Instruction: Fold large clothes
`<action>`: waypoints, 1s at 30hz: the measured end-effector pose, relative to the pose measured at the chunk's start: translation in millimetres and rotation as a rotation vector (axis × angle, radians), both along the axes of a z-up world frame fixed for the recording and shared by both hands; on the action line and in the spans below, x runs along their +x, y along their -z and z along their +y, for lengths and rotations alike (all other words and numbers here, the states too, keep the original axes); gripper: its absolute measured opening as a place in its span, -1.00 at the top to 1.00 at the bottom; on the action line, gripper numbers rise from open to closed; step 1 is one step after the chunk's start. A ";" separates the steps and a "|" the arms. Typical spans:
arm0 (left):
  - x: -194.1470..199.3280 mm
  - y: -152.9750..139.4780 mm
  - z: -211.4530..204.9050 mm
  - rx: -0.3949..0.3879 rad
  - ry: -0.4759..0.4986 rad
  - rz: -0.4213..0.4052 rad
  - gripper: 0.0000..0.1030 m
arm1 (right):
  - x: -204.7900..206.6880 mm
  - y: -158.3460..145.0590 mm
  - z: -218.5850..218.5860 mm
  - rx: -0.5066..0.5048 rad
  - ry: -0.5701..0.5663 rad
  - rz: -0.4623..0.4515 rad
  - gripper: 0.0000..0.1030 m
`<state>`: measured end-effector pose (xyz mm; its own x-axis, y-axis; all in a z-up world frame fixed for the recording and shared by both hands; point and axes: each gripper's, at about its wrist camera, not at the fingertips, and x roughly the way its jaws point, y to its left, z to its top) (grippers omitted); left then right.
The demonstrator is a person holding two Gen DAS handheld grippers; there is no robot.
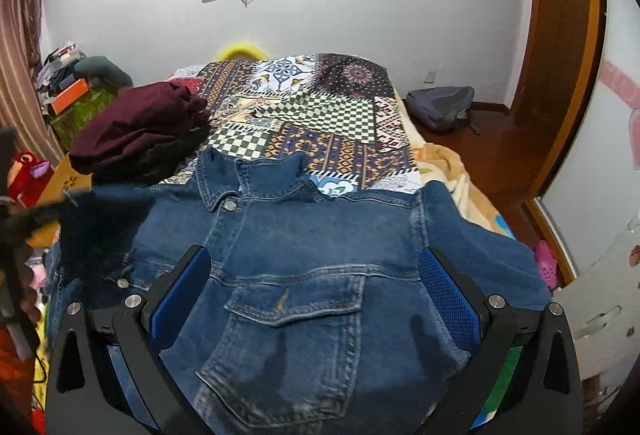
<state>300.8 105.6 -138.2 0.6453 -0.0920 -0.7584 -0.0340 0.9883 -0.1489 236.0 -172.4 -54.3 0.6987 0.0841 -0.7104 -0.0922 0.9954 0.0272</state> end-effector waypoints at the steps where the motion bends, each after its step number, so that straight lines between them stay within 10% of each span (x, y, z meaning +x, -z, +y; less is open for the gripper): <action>1: 2.6 10.8 -4.5 -0.021 0.011 0.045 0.87 | -1.6 -0.3 -1.0 -0.008 0.000 -0.003 -1.00; 7: -7.9 70.4 -20.1 -0.159 0.012 0.244 0.66 | -5.6 2.5 -6.2 -0.020 0.007 0.003 -1.00; 21: -78.1 4.2 66.6 -0.200 -0.198 0.053 -0.41 | -2.2 10.0 22.7 -0.049 -0.041 0.021 -1.00; 30: -120.4 42.4 161.9 -0.417 -0.434 0.108 -0.47 | 4.2 16.7 46.3 -0.088 -0.073 0.040 -1.00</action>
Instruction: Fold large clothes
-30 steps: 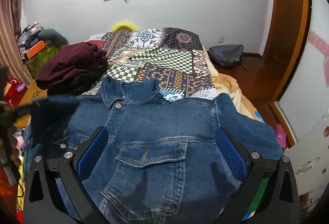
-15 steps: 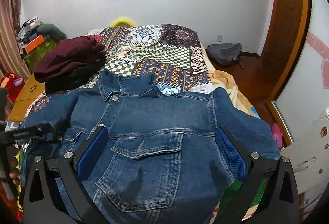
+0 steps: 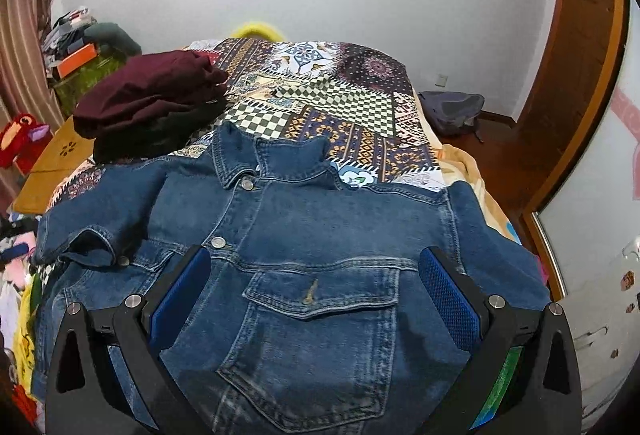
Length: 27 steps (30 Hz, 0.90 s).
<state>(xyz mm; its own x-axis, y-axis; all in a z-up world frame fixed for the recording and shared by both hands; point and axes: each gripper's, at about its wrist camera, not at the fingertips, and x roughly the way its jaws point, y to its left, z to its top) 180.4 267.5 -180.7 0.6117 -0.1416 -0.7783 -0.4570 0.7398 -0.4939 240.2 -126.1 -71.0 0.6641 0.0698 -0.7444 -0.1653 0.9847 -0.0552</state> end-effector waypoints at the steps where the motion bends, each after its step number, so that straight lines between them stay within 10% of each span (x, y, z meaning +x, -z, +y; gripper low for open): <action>1: -2.8 4.9 4.3 -0.017 -0.007 0.008 -0.47 | 0.5 0.5 2.3 -0.004 -0.003 0.001 -1.00; 9: 7.3 46.8 5.8 -0.117 -0.007 0.058 -0.46 | 3.0 5.7 21.4 -0.064 -0.042 0.000 -1.00; 14: 25.8 48.6 7.1 -0.005 -0.030 0.086 -0.32 | 4.0 7.0 20.3 -0.107 -0.037 -0.009 -1.00; 18: 44.4 39.0 -1.1 0.222 -0.054 0.127 0.63 | 6.8 6.6 9.7 -0.095 -0.015 -0.005 -1.00; 27: 70.4 -51.7 -49.5 0.467 0.021 -0.076 0.66 | 8.9 -1.0 -22.9 -0.052 0.043 -0.030 -1.00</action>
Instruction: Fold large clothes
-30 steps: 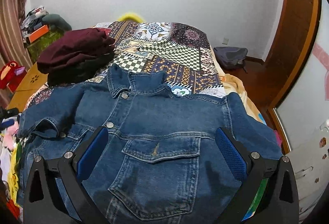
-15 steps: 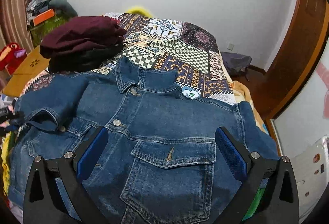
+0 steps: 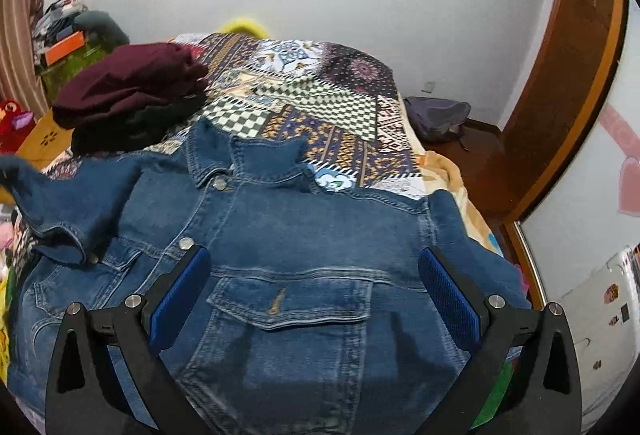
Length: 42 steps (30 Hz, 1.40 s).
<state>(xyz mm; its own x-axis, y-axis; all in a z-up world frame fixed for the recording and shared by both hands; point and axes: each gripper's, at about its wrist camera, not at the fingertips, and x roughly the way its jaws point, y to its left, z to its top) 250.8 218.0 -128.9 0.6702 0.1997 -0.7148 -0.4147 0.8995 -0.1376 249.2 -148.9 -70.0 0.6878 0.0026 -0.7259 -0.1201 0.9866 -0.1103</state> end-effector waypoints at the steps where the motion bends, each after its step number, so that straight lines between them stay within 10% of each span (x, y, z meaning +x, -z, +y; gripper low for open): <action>1: 4.3 -12.8 -8.6 0.021 0.020 -0.028 0.66 | 0.3 -0.5 -3.3 0.006 0.003 -0.003 -1.00; 12: 72.6 -119.2 -164.0 -0.024 0.465 -0.250 0.71 | -6.2 -11.5 -72.9 0.049 0.122 -0.046 -1.00; 27: 104.8 13.5 -362.9 -0.102 0.859 0.197 0.73 | -26.2 2.4 -161.5 0.069 0.325 0.012 -1.00; 35: 72.8 19.7 -400.1 0.009 0.972 0.258 0.72 | -34.0 15.1 -192.4 0.247 0.389 0.066 -1.00; 42: 57.0 -26.9 -367.8 0.088 0.901 0.069 -0.31 | -38.1 29.0 -223.7 0.459 0.462 0.096 -1.00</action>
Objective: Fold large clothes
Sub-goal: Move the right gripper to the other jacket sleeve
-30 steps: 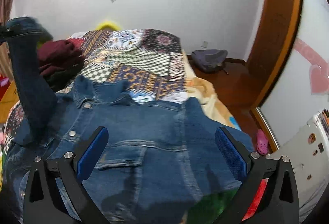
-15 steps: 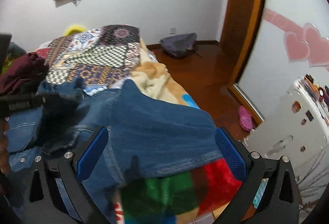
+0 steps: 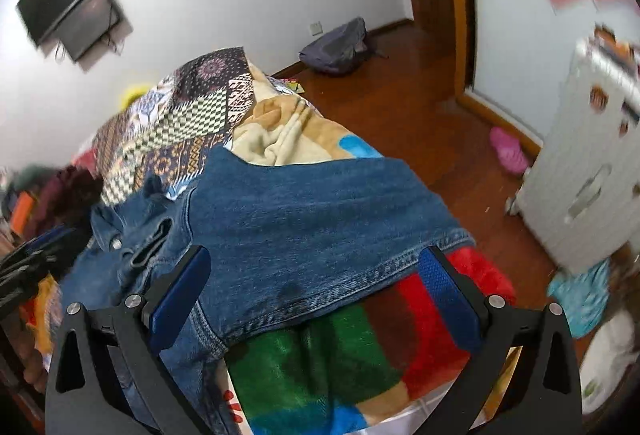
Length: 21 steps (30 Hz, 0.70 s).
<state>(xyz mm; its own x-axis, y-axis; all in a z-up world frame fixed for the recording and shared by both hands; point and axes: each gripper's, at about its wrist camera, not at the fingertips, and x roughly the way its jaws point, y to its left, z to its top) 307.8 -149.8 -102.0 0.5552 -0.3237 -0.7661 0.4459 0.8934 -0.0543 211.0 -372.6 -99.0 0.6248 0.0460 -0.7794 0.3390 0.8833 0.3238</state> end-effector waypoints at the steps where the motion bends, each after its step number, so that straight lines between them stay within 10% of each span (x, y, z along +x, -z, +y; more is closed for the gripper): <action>1: -0.6 -6.0 6.9 0.011 -0.017 -0.024 -0.33 | -0.1 4.0 -5.8 0.029 0.015 0.007 -1.00; 9: 3.1 -22.2 99.7 0.081 -0.229 -0.106 -0.67 | -6.6 51.7 -41.7 0.261 0.118 0.087 -0.85; 21: -11.5 37.6 217.2 -0.073 -0.516 0.102 -0.67 | 26.1 73.5 -62.1 0.255 0.236 0.091 -0.59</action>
